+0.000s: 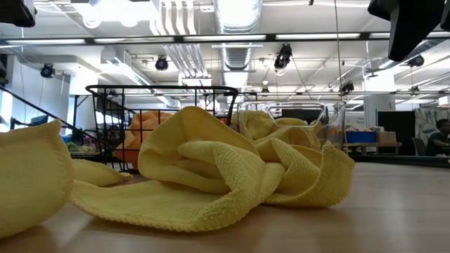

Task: Sort microfiber towel by color & place in baskets
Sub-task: Put the yellow microfiber towel into the transparent bin

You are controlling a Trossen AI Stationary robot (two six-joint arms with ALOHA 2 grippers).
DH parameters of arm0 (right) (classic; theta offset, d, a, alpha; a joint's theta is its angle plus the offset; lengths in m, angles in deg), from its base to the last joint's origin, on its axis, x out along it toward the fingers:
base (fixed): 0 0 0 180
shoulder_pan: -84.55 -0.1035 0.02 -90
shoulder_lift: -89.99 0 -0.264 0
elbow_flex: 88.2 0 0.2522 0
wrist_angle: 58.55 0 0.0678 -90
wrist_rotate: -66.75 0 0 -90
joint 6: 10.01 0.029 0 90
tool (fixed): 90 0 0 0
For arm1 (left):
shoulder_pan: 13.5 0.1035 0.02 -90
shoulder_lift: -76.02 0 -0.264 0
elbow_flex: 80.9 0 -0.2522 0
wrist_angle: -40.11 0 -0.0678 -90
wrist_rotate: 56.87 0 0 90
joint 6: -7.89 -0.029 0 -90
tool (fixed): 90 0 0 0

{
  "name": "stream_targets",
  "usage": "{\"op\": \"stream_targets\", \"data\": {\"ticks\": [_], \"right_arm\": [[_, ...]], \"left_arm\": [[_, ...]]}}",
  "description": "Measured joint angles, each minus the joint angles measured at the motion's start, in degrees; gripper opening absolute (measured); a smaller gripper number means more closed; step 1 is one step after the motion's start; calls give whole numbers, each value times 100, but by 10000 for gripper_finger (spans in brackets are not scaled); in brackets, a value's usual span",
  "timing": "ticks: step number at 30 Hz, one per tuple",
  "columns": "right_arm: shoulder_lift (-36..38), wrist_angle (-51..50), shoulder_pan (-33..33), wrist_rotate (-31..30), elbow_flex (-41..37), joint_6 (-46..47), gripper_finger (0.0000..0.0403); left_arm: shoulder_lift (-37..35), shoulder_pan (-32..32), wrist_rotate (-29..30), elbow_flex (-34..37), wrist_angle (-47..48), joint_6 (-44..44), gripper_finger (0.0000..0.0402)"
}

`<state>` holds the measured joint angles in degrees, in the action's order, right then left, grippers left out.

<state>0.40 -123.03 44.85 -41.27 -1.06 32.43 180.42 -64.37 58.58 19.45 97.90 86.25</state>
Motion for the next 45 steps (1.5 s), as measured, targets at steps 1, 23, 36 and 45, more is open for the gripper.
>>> {"op": "stream_targets", "data": {"ticks": [1, 23, 36, 45], "right_arm": [[0, -2, 2, 0, -2, -14, 286], [7, 804, -94, -203, -404, 15, 286], [7, 1431, -206, -911, -524, -322, 286], [7, 2652, -180, -2696, -616, -1807, 286]], "left_arm": [[0, 0, -6, 0, -4, 43, 247], [464, -10, -74, 5, -108, 303, 18], [-1124, -93, 1161, -192, 5, -834, 1], [-1604, -16, 2553, -906, -784, -3346, 0]]}}
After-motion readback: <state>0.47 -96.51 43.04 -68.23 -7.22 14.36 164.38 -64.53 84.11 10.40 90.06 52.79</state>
